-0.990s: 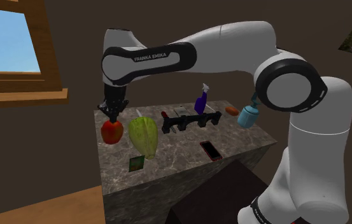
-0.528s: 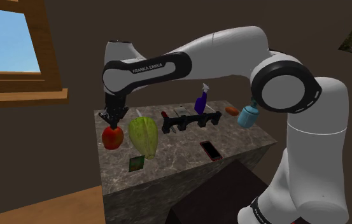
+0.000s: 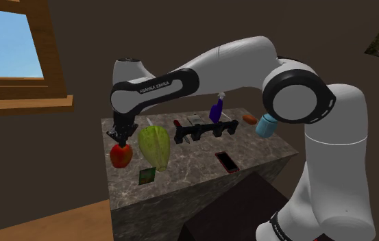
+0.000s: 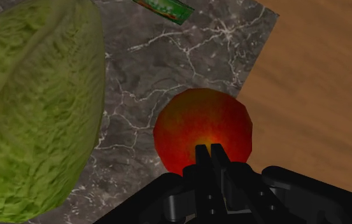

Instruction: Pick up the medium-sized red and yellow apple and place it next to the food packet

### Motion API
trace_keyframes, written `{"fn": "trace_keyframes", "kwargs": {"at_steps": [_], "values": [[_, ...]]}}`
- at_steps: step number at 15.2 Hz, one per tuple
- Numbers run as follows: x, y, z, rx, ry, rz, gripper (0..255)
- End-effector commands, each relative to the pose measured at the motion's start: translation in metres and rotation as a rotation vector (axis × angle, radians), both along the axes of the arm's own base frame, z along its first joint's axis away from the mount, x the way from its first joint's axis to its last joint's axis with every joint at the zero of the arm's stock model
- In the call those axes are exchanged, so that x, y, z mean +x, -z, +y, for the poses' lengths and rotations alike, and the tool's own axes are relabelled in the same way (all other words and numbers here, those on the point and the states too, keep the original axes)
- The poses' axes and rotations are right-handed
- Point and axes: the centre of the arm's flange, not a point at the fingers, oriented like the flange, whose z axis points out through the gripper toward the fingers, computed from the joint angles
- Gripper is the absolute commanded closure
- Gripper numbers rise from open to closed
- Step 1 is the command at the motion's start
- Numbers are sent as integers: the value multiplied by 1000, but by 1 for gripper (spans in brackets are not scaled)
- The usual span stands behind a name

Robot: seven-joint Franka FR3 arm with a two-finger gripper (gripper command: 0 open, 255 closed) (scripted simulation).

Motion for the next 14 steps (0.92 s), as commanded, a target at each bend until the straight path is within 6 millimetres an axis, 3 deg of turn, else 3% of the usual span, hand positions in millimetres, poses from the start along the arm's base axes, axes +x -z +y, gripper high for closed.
{"fn": "trace_keyframes", "kwargs": {"at_steps": [1, 5, 13, 14], "values": [[0, 10, 0, 0, 0, -1, 255], [0, 30, 0, 0, 0, -1, 255], [0, 30, 0, 0, 0, -1, 255], [0, 30, 0, 0, 0, -1, 0]]}}
